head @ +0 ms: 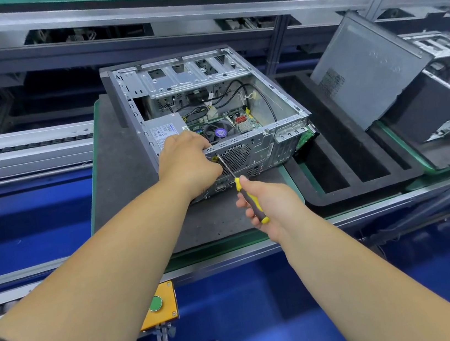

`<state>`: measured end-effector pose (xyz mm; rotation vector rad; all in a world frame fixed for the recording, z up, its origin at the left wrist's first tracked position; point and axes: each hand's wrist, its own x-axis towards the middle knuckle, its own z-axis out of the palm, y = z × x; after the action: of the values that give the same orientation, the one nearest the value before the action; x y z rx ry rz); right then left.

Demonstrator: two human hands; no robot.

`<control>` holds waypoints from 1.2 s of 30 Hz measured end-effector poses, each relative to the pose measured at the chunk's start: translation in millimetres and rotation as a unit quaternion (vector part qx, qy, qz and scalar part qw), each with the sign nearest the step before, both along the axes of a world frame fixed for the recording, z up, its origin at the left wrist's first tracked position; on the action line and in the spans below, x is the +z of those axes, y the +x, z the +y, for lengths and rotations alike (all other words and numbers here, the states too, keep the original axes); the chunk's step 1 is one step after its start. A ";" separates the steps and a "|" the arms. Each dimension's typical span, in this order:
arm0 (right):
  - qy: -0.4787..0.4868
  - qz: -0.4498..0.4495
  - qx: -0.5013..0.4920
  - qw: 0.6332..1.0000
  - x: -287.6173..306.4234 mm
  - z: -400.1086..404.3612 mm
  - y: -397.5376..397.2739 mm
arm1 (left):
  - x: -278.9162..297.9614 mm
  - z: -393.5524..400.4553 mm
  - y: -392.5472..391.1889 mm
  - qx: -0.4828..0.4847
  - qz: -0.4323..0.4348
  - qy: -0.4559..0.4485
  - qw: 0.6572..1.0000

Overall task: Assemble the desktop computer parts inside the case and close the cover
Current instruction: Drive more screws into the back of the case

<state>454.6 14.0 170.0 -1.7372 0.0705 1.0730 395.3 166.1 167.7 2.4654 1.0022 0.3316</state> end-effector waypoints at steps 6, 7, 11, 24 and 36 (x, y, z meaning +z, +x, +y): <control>-0.009 0.069 0.030 0.997 3.7 6.7 0.5 | 1.6 -0.5 -0.7 -0.004 0.007 -0.002 1.000; 0.002 0.079 0.022 0.997 3.3 6.5 0.8 | 1.9 -0.1 -0.7 -0.005 0.008 -0.001 1.000; 0.034 0.057 -0.003 0.998 4.1 2.4 0.7 | 1.7 0.1 -0.6 -0.003 0.009 0.005 1.000; 0.015 0.057 0.019 0.998 1.5 1.0 2.4 | -1.9 -0.5 0.3 0.000 0.009 0.017 1.000; 0.025 -0.026 0.001 0.999 -7.0 -5.2 8.9 | 1.5 2.6 -5.5 -0.062 0.028 0.041 0.997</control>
<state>463.6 8.8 163.1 -1.7196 0.0093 1.0216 389.8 168.7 169.1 2.6091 0.8700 0.2684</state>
